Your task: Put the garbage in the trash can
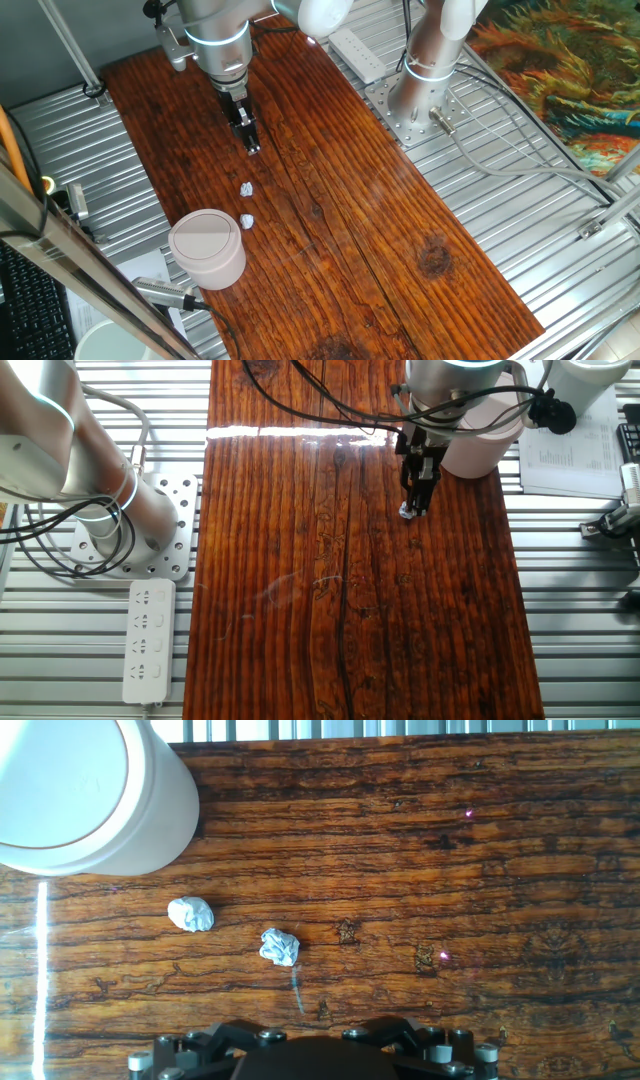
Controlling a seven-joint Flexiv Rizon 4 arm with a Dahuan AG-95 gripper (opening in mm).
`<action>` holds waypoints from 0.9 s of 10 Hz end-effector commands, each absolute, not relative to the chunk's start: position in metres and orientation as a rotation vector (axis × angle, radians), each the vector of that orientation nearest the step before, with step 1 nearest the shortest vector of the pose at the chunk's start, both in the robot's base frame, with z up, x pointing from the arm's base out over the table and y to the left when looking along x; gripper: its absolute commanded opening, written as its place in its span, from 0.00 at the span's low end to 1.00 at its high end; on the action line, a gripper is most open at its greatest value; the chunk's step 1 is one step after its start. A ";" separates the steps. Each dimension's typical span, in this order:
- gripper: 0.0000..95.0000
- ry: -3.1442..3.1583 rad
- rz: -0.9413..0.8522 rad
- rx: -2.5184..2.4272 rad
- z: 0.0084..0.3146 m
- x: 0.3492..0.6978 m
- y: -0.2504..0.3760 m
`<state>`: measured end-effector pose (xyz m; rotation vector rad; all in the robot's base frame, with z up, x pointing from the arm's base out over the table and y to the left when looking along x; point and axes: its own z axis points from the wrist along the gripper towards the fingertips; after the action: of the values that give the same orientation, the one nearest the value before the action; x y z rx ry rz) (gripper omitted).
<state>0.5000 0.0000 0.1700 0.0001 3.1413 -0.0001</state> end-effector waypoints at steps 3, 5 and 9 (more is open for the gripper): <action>0.00 3.115 -0.021 -0.037 0.171 0.499 0.001; 0.00 3.116 -0.022 -0.036 0.172 0.499 0.001; 0.00 3.117 -0.028 -0.036 0.172 0.499 0.001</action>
<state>0.5007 0.0012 0.1711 -0.0354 3.1190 -0.0255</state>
